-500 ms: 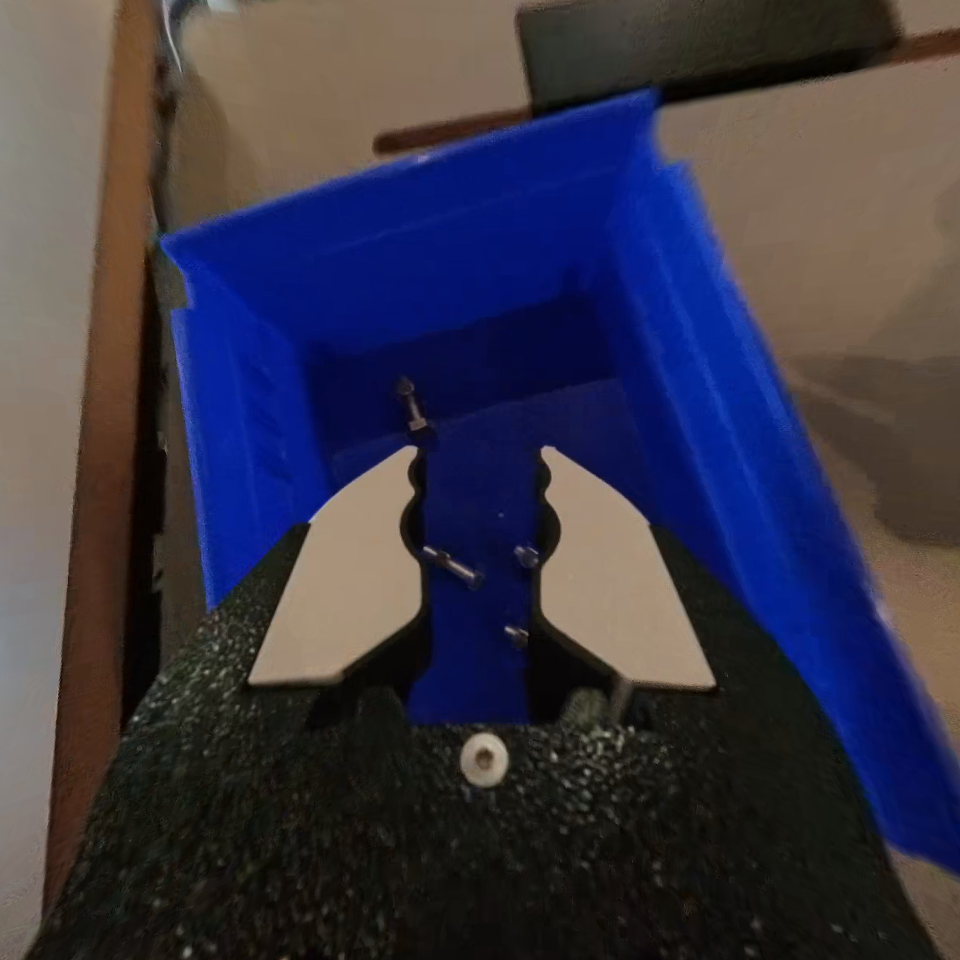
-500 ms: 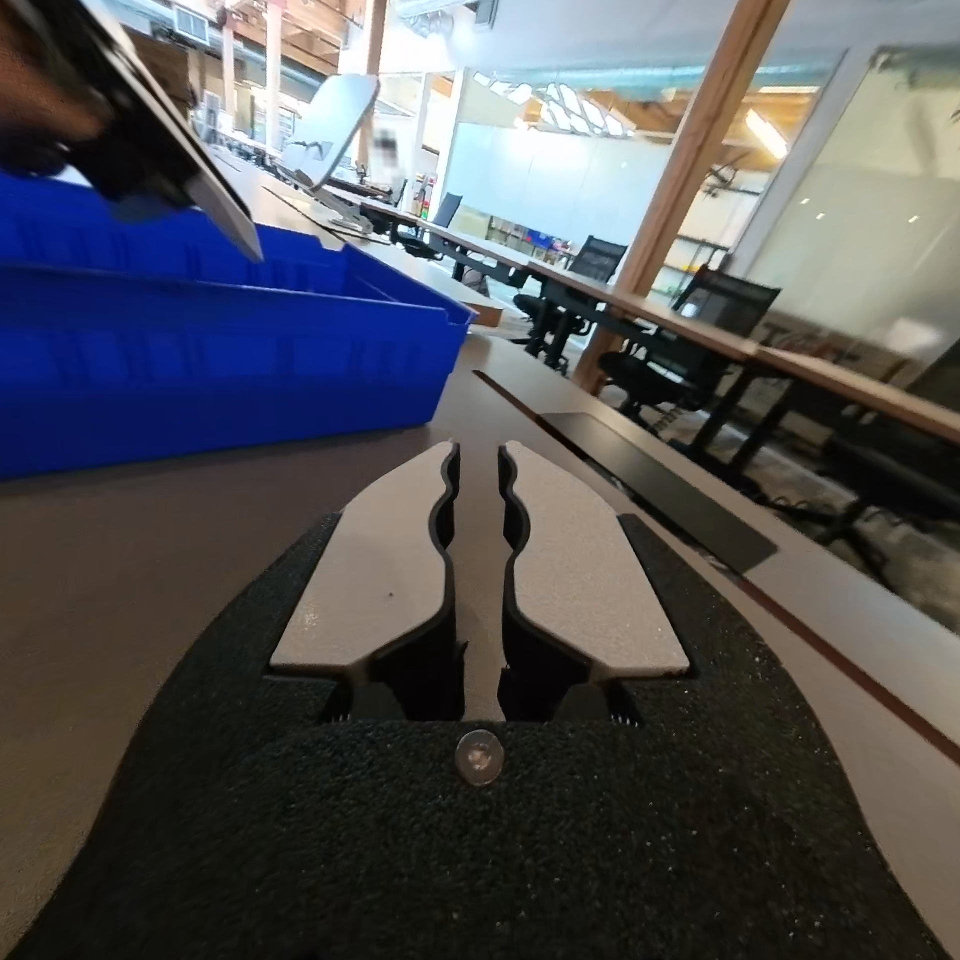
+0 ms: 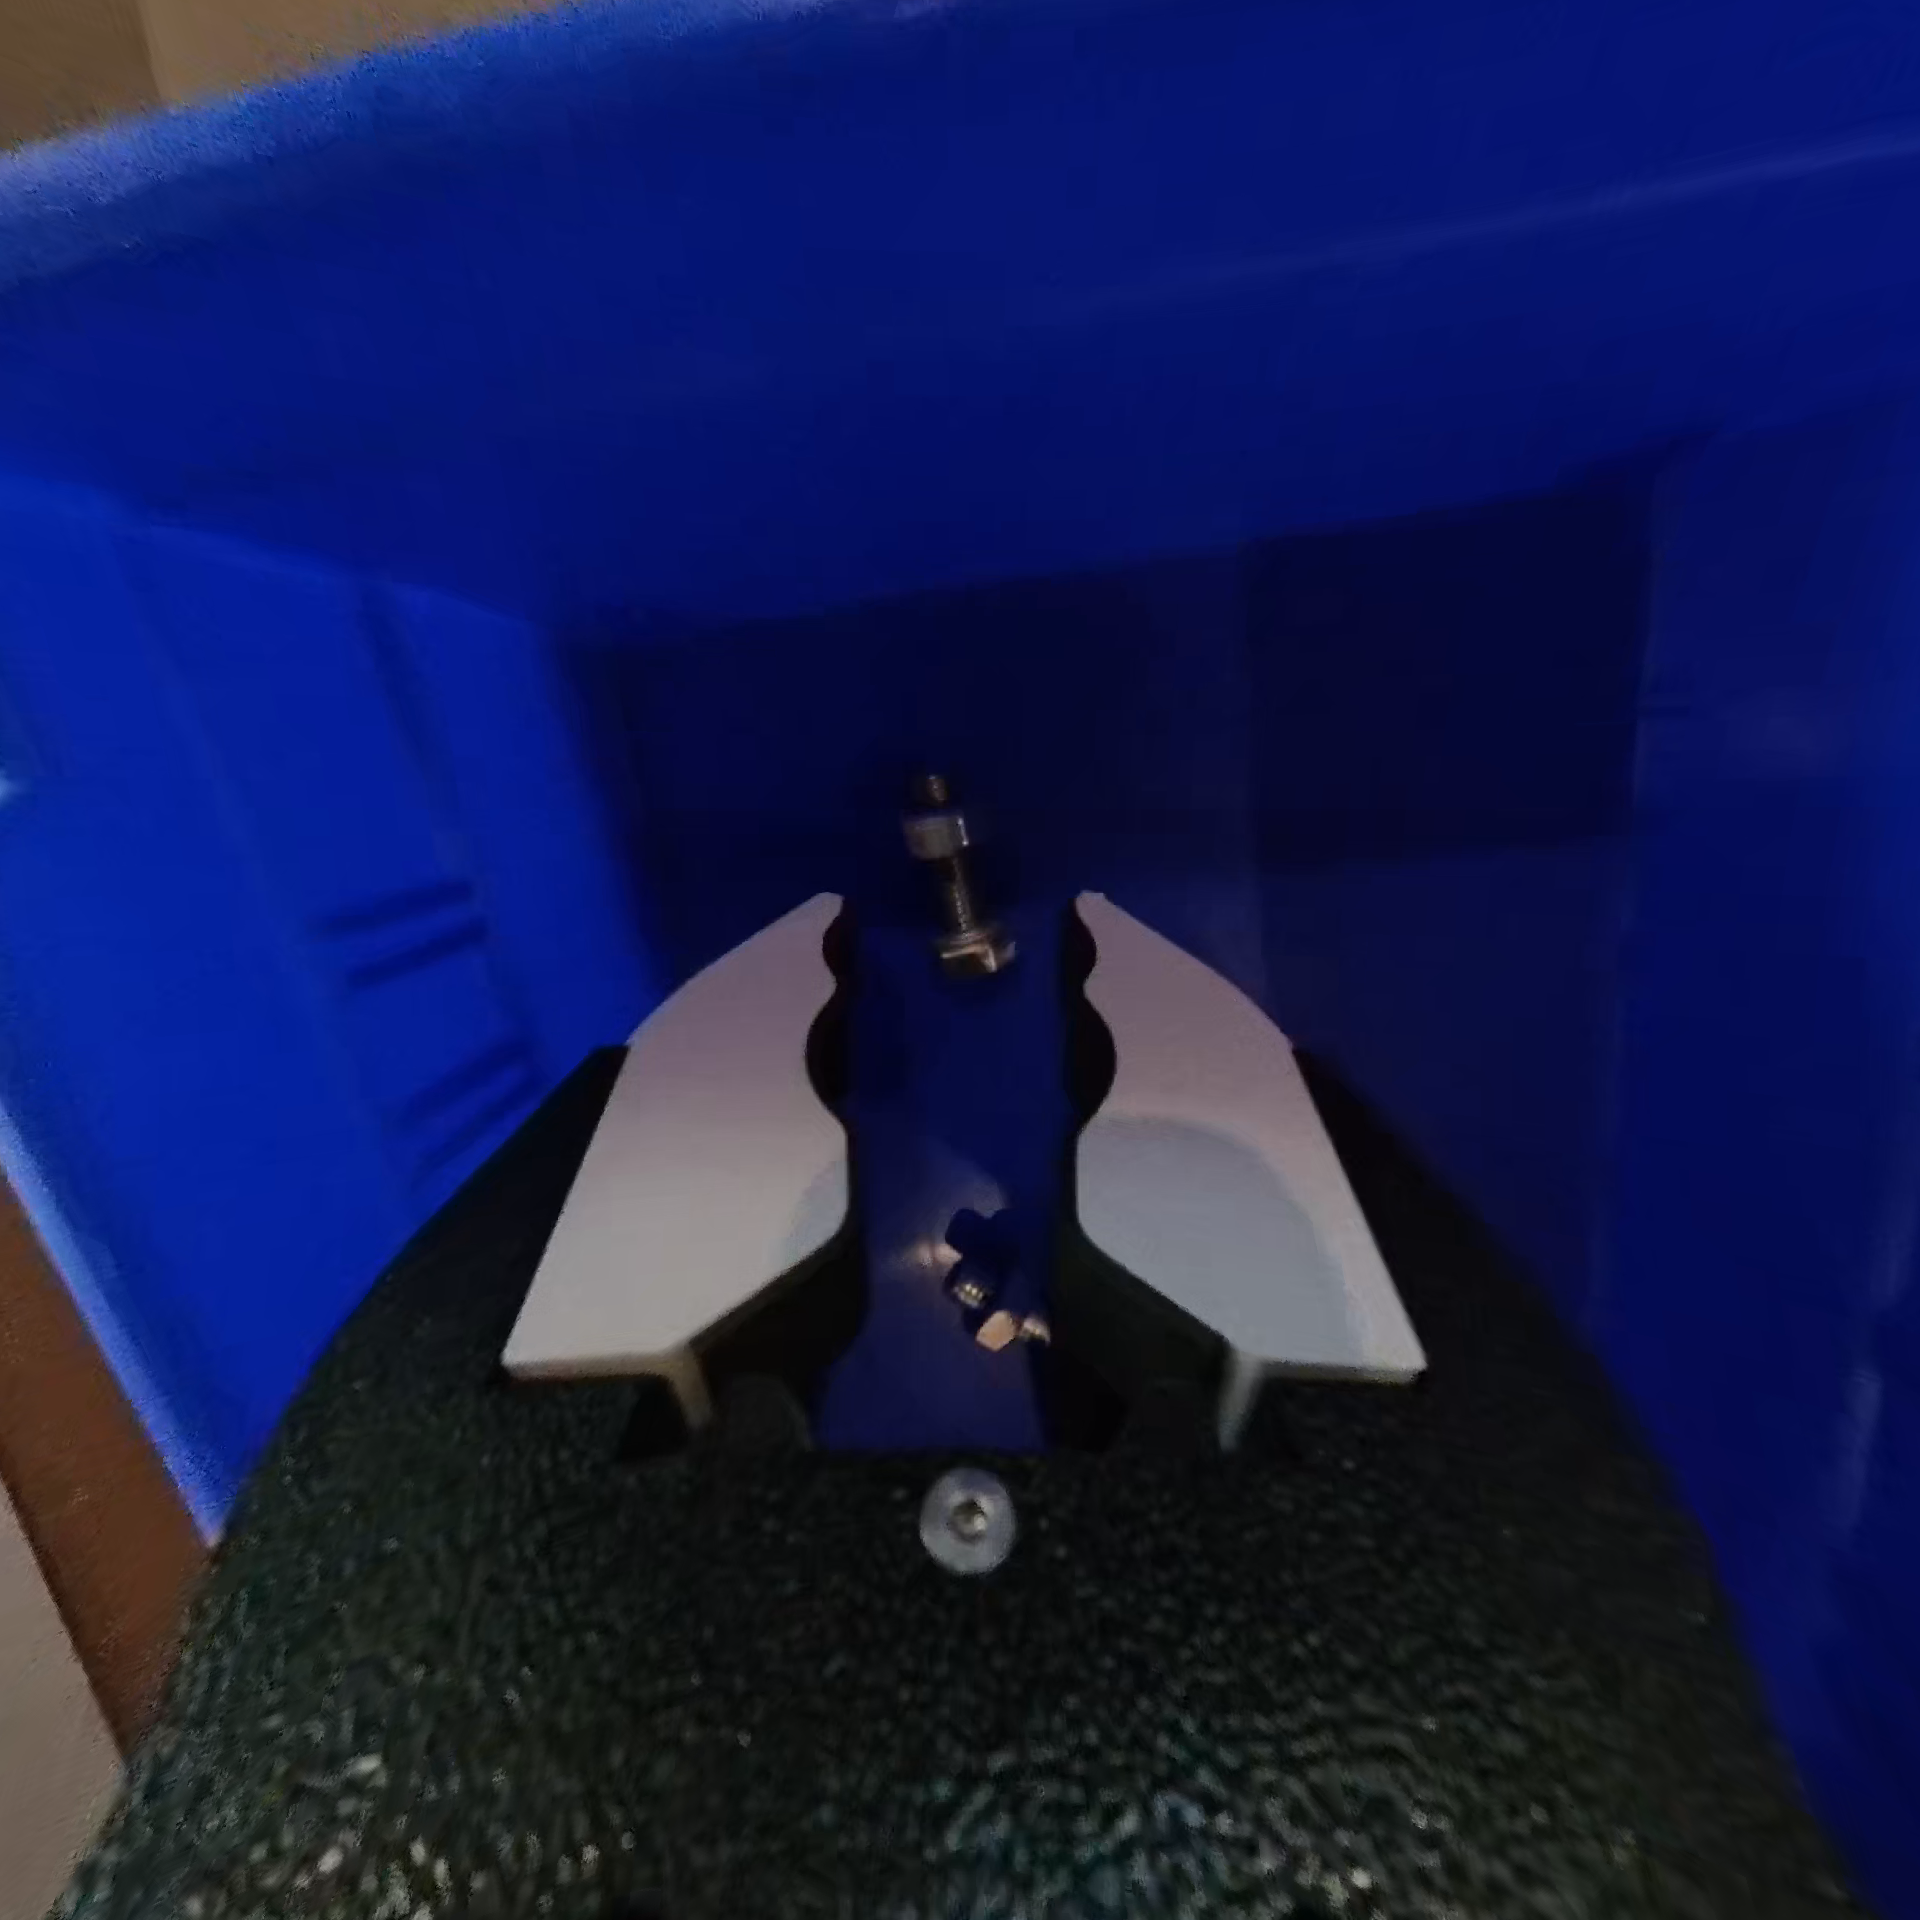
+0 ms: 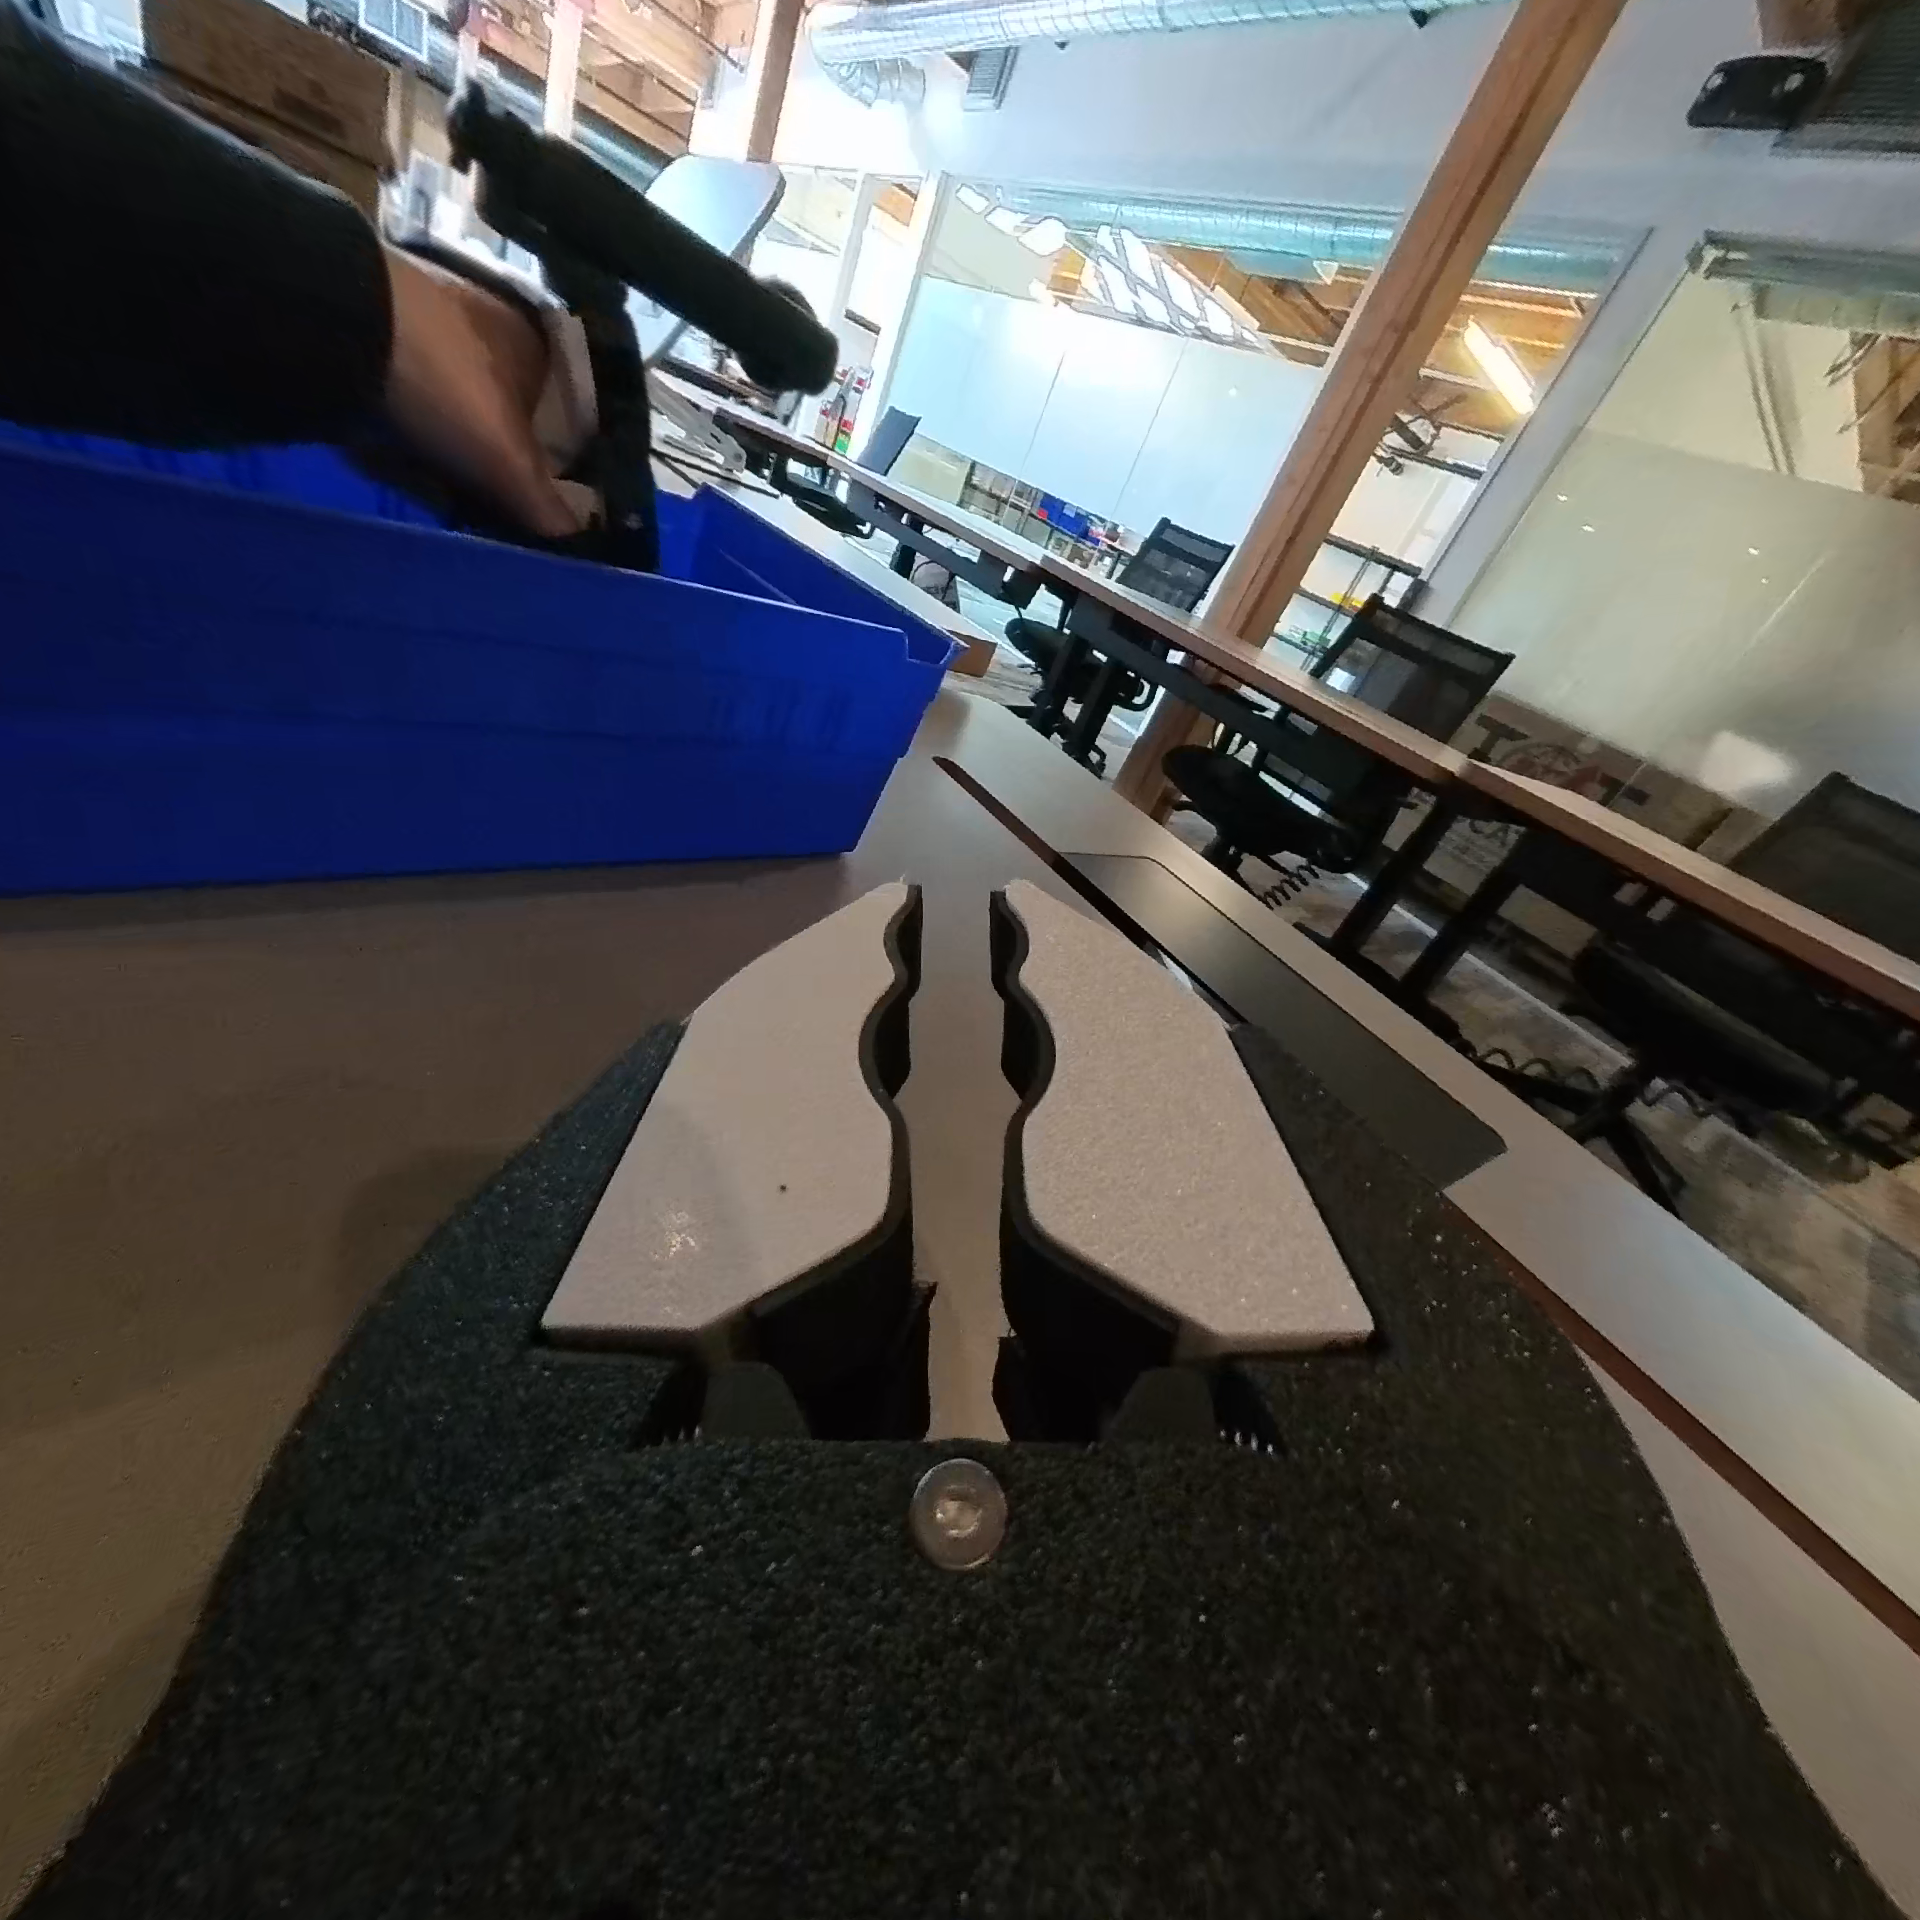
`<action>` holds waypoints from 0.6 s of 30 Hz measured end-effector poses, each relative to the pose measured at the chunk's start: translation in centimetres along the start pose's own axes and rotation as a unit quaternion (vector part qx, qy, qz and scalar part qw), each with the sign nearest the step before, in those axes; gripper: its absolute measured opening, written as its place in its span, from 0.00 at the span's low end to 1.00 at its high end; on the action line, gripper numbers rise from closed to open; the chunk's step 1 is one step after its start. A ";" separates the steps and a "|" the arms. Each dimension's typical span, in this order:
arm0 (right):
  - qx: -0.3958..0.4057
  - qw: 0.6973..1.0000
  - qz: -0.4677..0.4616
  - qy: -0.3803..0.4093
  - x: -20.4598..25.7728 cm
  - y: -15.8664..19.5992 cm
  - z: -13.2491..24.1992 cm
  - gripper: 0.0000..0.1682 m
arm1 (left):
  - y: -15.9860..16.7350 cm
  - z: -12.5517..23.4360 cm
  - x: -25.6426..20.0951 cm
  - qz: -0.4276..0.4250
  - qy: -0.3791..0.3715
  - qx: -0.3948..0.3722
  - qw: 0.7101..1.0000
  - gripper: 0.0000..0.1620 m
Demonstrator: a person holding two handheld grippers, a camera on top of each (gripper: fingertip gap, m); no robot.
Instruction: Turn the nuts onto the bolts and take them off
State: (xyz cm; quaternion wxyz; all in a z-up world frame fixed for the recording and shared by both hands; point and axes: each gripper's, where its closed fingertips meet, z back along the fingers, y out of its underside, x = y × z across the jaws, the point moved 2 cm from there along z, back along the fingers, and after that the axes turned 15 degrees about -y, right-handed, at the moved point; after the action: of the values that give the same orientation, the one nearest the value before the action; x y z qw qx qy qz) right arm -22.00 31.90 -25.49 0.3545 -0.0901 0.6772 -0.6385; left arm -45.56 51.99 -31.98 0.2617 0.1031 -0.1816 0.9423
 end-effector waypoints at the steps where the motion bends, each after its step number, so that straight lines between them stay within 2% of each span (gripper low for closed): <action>1: 0.003 1.000 0.000 0.003 -0.1 0.1 0.0 0.07 | 0.0 -0.1 0.1 0.002 -0.003 0.005 1.000 0.24; 7: 0.012 1.000 -0.010 0.015 -0.6 0.4 0.0 0.07 | 0.2 -0.9 -0.7 0.030 0.028 0.035 0.999 0.30; 12: 0.010 1.000 -0.008 0.019 -0.6 0.4 0.1 0.07 | 0.1 -1.1 -0.5 -0.007 0.002 0.027 1.000 0.06; 14: 0.009 1.000 -0.007 0.020 -0.7 0.3 0.1 0.07 | 0.2 -0.7 -0.4 -0.025 -0.013 0.016 0.999 0.06; 16: 0.005 1.000 -0.007 0.023 -0.8 0.3 0.3 0.07 | -0.2 1.3 -0.4 -0.028 -0.020 -0.035 0.999 0.06; 18: -0.004 1.000 -0.013 0.027 -1.1 0.2 0.6 0.07 | -0.8 5.7 -1.0 -0.022 -0.018 -0.126 0.992 0.06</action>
State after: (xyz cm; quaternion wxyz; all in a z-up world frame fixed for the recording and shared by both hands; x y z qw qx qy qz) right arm -20.80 32.06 -25.23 0.3270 -0.0828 0.6879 -0.6427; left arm -43.71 49.86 -26.86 0.2900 0.0898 -0.3013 0.9039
